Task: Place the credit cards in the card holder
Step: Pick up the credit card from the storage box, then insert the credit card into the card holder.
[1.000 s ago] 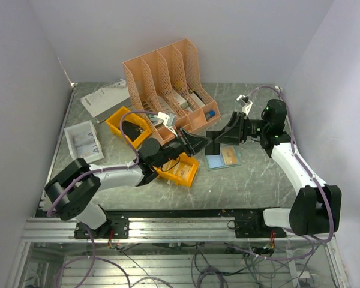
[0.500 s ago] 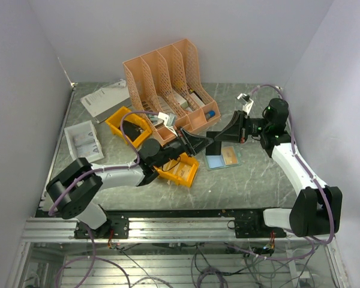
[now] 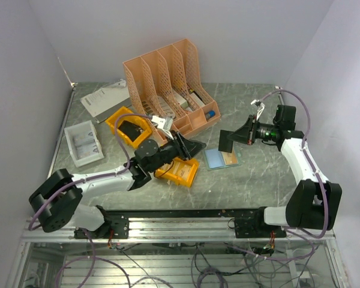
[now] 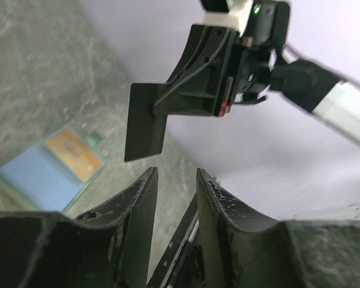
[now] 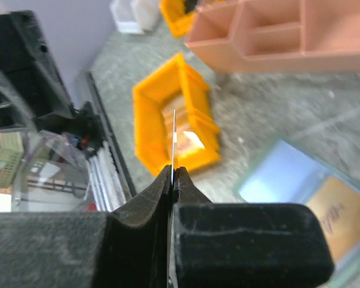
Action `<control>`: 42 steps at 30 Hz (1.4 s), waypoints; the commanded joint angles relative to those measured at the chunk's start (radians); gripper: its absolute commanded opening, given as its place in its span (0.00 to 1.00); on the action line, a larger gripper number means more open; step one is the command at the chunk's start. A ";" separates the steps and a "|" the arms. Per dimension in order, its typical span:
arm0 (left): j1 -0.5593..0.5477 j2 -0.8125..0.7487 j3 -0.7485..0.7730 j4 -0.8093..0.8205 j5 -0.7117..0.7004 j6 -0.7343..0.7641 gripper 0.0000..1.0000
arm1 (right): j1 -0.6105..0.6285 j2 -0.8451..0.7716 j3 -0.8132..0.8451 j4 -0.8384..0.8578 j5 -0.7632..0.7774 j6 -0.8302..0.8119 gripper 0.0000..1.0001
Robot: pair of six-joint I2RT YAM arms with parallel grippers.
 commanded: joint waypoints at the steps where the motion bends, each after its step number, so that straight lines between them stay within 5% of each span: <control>1: -0.047 0.064 0.023 -0.148 -0.019 0.040 0.42 | -0.033 0.080 -0.005 -0.294 0.175 -0.317 0.00; 9: -0.177 0.143 0.136 -0.383 -0.199 0.200 0.45 | -0.093 0.335 0.027 -0.376 0.186 -0.493 0.00; 20: -0.174 0.421 0.367 -0.574 -0.288 0.162 0.52 | -0.093 0.539 0.145 -0.277 0.186 -0.401 0.00; 34: -0.122 0.617 0.557 -0.754 -0.276 0.156 0.52 | -0.092 0.666 0.192 -0.280 0.096 -0.376 0.00; 42: -0.093 0.666 0.585 -0.777 -0.256 0.149 0.42 | -0.092 0.695 0.199 -0.291 0.069 -0.375 0.00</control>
